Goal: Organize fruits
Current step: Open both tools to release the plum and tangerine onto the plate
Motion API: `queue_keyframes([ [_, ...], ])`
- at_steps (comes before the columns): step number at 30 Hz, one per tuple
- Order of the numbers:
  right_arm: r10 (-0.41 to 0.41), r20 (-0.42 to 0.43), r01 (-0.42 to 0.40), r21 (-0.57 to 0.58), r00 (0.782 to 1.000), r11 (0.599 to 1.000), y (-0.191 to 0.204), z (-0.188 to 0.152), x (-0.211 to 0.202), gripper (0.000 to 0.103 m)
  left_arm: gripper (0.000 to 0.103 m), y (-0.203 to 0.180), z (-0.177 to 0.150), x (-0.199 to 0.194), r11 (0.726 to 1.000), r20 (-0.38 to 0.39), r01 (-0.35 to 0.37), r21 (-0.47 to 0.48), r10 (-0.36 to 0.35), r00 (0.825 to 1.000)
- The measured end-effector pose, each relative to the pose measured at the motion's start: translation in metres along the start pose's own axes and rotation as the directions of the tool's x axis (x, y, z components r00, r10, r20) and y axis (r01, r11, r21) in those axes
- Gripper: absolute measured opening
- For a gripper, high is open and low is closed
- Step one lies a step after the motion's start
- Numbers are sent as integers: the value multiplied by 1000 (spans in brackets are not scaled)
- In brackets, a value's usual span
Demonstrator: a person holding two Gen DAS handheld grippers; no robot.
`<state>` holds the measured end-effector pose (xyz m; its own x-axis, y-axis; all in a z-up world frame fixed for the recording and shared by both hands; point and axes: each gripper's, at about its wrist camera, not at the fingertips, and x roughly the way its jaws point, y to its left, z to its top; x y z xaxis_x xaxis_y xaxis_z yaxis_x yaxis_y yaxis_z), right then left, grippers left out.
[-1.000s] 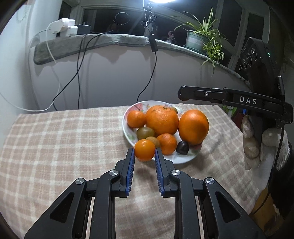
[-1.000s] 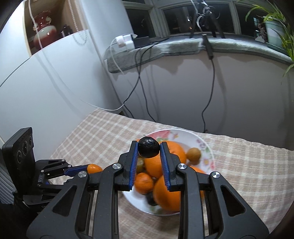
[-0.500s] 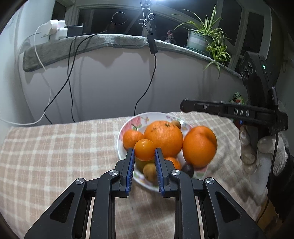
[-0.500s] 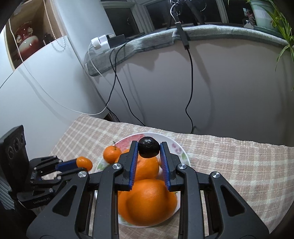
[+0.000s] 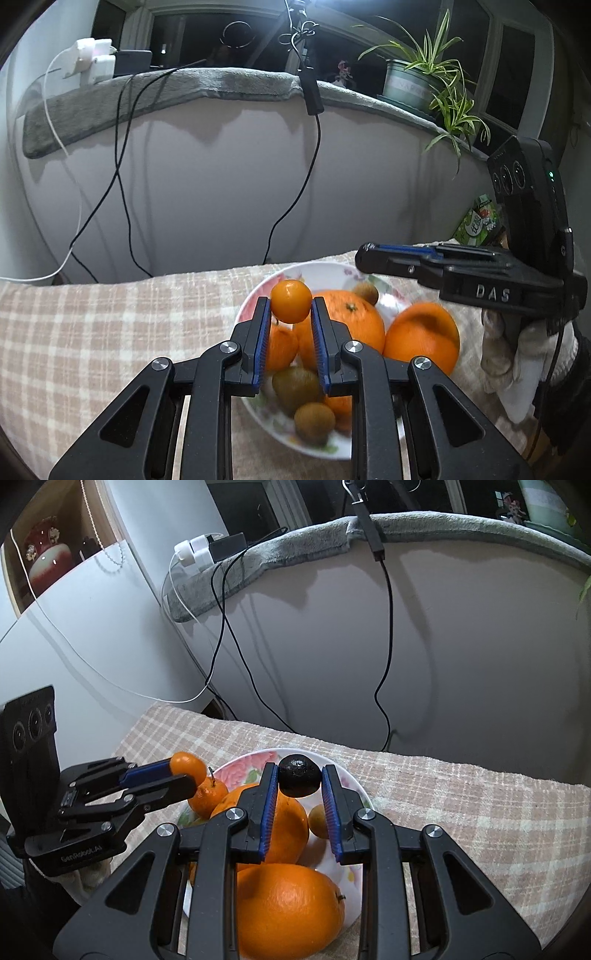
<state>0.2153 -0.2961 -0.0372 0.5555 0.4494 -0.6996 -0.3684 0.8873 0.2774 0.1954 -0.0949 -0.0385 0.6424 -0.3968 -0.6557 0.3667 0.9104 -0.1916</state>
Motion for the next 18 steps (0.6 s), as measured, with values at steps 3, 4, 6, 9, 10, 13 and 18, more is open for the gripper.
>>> queue_keyframes([
  [3,3,-8,-3,-5,1000,1000,-1,1,4,25,20,-1,4,7,1000,-5,3,2,-3,1000],
  [4,3,-10,-3,-6,1000,1000,-1,1,5,25,20,-1,5,8,1000,-5,5,1,-5,1000],
  [6,5,-12,-5,-8,1000,1000,-1,2,7,25,20,-1,6,11,1000,-5,10,-4,-10,1000],
  [9,9,-18,-9,-12,1000,1000,-1,1,9,25,20,-1,7,15,1000,-7,13,-8,-13,1000],
  [10,8,-19,-9,-13,1000,1000,-1,2,10,25,20,-1,7,16,1000,-9,12,-7,-12,1000],
  [13,8,-20,-8,-17,1000,1000,-1,2,11,25,21,-1,8,19,1000,-14,13,-8,-13,1000],
  [18,10,-18,-11,-19,1000,1000,-1,2,11,25,21,-1,8,21,1000,-21,7,-4,-7,1000],
])
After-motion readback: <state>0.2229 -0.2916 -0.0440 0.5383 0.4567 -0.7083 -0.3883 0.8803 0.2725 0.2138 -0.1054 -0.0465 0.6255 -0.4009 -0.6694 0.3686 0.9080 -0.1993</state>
